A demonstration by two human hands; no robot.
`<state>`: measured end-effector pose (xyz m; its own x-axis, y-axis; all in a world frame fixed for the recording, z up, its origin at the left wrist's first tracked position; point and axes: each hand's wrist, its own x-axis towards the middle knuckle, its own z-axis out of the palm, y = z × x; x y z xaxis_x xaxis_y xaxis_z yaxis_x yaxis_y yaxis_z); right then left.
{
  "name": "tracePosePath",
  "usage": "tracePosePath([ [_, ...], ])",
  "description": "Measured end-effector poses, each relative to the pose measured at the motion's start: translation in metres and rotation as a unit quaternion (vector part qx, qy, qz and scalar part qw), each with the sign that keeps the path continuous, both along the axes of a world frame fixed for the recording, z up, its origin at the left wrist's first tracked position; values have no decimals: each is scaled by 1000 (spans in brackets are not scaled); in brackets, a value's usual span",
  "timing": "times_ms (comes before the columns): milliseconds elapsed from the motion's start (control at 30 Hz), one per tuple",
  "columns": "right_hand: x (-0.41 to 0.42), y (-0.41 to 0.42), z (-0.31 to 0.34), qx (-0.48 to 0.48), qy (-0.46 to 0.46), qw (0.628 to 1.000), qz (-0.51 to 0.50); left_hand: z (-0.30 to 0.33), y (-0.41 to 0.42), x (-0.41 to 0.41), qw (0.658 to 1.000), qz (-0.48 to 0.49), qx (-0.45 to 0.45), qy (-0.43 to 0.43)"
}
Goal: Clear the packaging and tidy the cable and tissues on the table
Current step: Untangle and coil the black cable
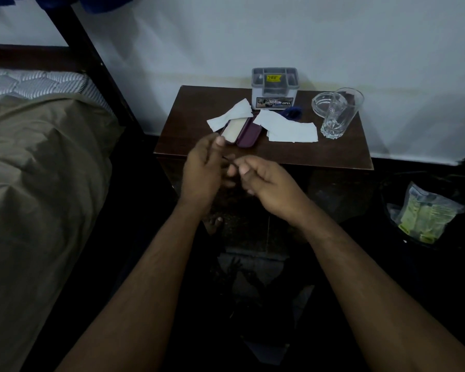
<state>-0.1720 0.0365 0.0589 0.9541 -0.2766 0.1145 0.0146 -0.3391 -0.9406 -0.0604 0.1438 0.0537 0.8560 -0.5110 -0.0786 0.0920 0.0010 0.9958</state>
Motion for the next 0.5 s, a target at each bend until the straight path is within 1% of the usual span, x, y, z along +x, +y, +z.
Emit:
tracePosePath([
  [67,-1,9,-3,-30,8,997,70,4,0,2,995,20,-71,70],
  [167,0,10,-8,-57,50,988,135,11,4,3,978,-14,-131,163],
  [200,-1,7,-9,-71,71,985,142,12,6,5,973,-22,-142,178],
  [267,-1,-2,-10,-119,115,979,117,16,11,10,968,-47,-157,188],
  [300,-1,-7,-11,-149,132,976,91,17,14,13,968,-67,-155,187],
  [367,-1,-17,-12,-204,160,965,35,16,19,12,970,-126,-120,170],
  [433,1,-24,-12,-225,176,958,-33,13,19,5,973,-197,-54,109],
  [500,2,-26,-11,-221,166,956,-98,9,16,-1,969,-244,30,24],
])
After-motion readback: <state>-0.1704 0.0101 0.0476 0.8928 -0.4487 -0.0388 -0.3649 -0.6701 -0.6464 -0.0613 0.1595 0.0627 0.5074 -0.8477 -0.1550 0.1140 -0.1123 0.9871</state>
